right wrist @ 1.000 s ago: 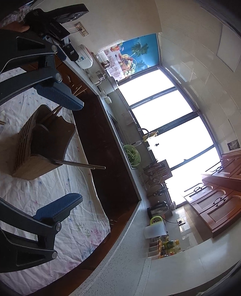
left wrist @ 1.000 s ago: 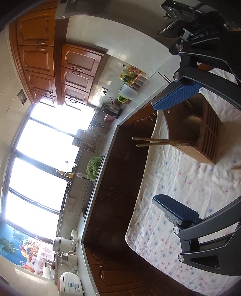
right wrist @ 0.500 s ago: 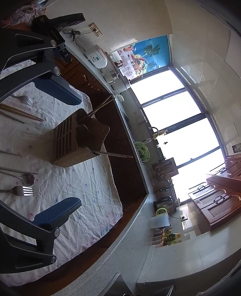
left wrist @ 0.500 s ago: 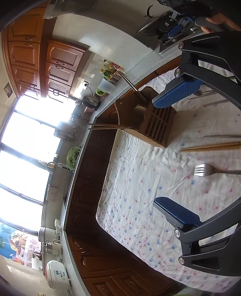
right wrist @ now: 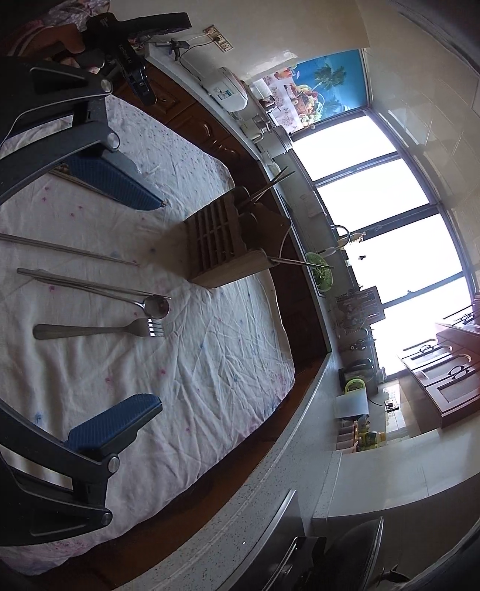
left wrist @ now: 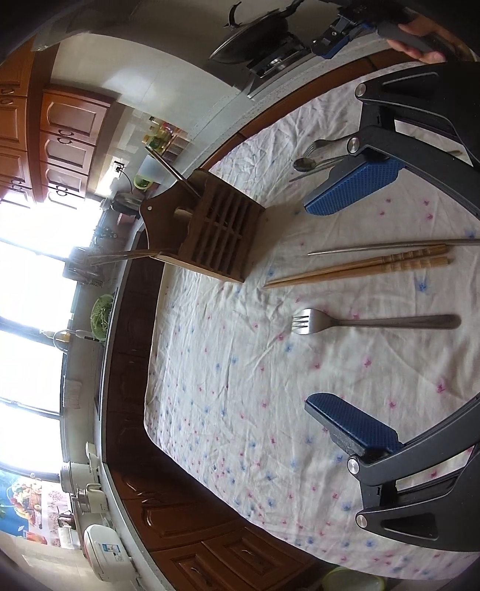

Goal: Organize utensils
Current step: 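Move both open tools back toward the remaining utensils, then grasp the steel fork with the right tool while the left tool grasps a steel chopstick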

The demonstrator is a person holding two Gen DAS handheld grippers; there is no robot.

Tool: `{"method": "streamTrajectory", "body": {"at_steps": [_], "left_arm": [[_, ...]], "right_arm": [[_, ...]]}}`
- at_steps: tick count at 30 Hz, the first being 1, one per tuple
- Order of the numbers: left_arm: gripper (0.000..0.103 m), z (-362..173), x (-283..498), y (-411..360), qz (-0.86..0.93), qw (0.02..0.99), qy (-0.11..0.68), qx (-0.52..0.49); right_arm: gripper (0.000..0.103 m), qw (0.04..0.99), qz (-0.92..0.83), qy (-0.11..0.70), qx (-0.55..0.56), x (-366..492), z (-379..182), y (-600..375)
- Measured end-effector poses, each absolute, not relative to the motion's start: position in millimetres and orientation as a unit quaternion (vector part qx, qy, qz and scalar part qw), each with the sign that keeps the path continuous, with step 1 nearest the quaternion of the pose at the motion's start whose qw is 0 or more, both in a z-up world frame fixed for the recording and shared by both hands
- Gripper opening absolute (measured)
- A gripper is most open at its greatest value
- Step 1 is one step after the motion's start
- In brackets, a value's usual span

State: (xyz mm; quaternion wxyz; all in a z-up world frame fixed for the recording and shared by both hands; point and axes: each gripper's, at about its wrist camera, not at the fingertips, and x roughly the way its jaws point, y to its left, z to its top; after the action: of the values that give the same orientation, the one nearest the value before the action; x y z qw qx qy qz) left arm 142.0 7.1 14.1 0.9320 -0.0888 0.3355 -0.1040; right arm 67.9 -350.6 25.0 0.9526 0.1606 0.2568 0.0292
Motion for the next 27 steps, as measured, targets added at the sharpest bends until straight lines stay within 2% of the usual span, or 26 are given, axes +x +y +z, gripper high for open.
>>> {"method": "streamTrajectory", "body": {"at_steps": [11,13,17,22,24,27], "left_arm": [[0.097,9,144,-29,-0.144,0.923,0.354,-0.033],[0.094,6,149,-40,-0.155,0.918,0.365,-0.019],[0.080,-3,160,-59,-0.170,0.905,0.391,0.007],[0.067,-16,174,-76,-0.189,0.887,0.422,0.021],[0.062,-20,182,-79,-0.195,0.879,0.434,0.019],[0.054,-27,193,-83,-0.209,0.867,0.452,0.009]], "right_arm": [[0.101,0.941,0.033,0.298,0.157,73,0,-349],[0.100,0.940,0.033,0.304,0.152,76,-1,-349],[0.100,0.937,0.032,0.318,0.142,86,-4,-349],[0.087,0.929,0.033,0.342,0.134,104,-10,-350],[0.073,0.926,0.035,0.353,0.131,112,-13,-350],[0.066,0.919,0.038,0.372,0.126,125,-20,-350]]}}
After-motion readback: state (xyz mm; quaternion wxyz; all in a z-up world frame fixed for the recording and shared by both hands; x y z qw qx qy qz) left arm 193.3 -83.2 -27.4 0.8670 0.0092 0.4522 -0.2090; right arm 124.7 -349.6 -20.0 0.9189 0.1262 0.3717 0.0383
